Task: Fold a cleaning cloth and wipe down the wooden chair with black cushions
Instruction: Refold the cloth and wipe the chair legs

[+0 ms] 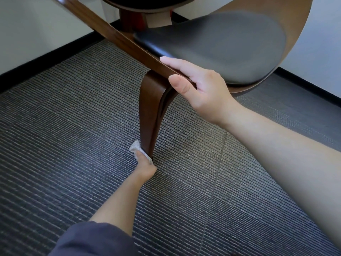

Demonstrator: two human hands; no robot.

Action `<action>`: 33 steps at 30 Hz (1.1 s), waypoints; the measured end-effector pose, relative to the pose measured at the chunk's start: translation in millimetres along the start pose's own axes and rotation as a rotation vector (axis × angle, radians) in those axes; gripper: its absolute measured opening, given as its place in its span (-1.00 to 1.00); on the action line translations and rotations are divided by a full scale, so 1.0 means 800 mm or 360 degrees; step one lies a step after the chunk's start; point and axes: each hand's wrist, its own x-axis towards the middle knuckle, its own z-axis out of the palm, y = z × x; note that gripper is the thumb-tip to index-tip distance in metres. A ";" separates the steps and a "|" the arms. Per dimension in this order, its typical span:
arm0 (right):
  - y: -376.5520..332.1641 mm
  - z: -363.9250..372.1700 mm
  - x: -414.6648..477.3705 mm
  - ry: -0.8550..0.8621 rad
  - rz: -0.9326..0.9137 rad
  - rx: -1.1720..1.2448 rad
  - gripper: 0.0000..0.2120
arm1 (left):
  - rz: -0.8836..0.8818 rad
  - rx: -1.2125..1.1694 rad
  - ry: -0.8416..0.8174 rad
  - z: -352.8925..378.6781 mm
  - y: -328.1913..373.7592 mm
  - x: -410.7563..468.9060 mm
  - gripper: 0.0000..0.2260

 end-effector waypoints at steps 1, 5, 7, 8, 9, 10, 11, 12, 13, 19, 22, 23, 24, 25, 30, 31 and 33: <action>0.000 0.000 0.000 -0.0002 0.0001 -0.0001 -0.46 | 0.0025 0.0033 0.0040 0.001 0.001 0.000 -0.04; 0.000 0.000 0.000 -0.0009 -0.0001 -0.0001 -0.46 | 0.0239 0.0012 0.0114 0.000 0.000 -0.002 -0.04; 0.001 0.000 0.000 0.0000 -0.0006 -0.0001 -0.46 | 0.0139 0.0022 0.0104 -0.001 0.007 0.001 0.00; 0.001 0.001 0.000 0.0002 -0.0006 0.0003 -0.46 | 0.0027 -0.0033 0.0105 -0.001 0.014 0.002 0.03; 0.001 0.001 0.000 0.0003 -0.0006 0.0008 -0.46 | -0.0063 -0.0090 0.0103 0.000 0.021 0.002 0.05; 0.001 0.001 0.000 0.0004 -0.0006 0.0010 -0.46 | -0.0079 -0.0142 0.0127 0.001 0.025 0.004 0.05; 0.001 0.001 0.000 0.0005 -0.0006 0.0008 -0.46 | -0.0053 -0.0179 0.0165 0.003 0.026 0.005 0.02; 0.001 0.001 0.000 0.0008 -0.0006 0.0003 -0.46 | -0.0025 -0.0199 0.0196 0.005 0.027 0.006 -0.02; 0.000 0.000 -0.001 0.0011 -0.0006 -0.0001 -0.45 | 0.0001 -0.0216 0.0194 0.007 0.025 0.010 -0.04; -0.001 0.001 0.000 0.0006 0.0002 -0.0018 -0.45 | -0.0200 -0.0111 0.0126 0.014 0.010 0.004 -0.05; 0.000 0.000 0.000 0.0014 -0.0005 -0.0024 -0.45 | -0.0082 -0.0082 0.0308 0.024 0.010 -0.008 -0.19; 0.000 0.000 0.000 0.0016 -0.0007 -0.0031 -0.44 | -0.0033 -0.0096 0.0340 0.027 0.012 -0.009 -0.18; 0.000 0.001 0.000 0.0018 -0.0006 -0.0036 -0.44 | 0.0010 -0.0126 0.0329 0.028 0.020 -0.012 -0.14; 0.000 0.001 0.000 0.0019 -0.0007 -0.0035 -0.44 | 0.0047 -0.0139 0.0296 0.029 0.027 -0.015 -0.10; 0.000 0.002 0.000 0.0026 -0.0018 -0.0033 -0.45 | 0.0488 -0.0060 0.0325 0.019 0.058 -0.042 -0.08; -0.001 0.002 0.000 0.0024 -0.0014 -0.0038 -0.45 | 0.0579 -0.0035 0.0327 0.015 0.065 -0.048 -0.07; -0.002 0.001 0.000 0.0016 -0.0012 -0.0050 -0.44 | 0.0755 -0.0003 0.0324 0.006 0.079 -0.062 -0.06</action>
